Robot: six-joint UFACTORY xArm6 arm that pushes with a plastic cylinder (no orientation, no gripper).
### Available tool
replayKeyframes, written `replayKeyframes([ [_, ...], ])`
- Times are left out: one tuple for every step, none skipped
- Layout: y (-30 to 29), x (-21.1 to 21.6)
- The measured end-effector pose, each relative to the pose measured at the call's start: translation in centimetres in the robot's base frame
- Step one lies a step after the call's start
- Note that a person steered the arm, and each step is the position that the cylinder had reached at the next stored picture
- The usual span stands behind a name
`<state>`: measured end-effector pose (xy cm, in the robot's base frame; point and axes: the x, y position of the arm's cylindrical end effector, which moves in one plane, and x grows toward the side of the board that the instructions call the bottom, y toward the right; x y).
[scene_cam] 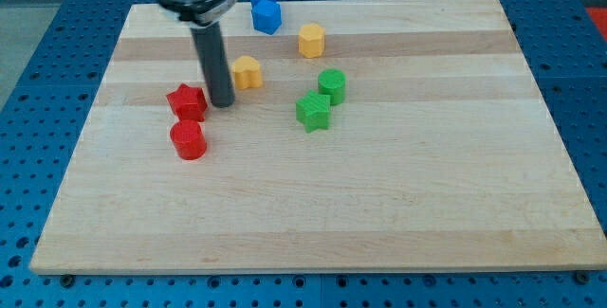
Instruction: Slide yellow heart towards blue cube
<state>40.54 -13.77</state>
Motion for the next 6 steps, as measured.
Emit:
replayKeyframes([
  [-1.2,-1.0],
  [0.6,-2.2],
  [2.1,-3.9],
  [4.7,-5.0],
  [8.7,-5.8],
  [9.2,-7.0],
])
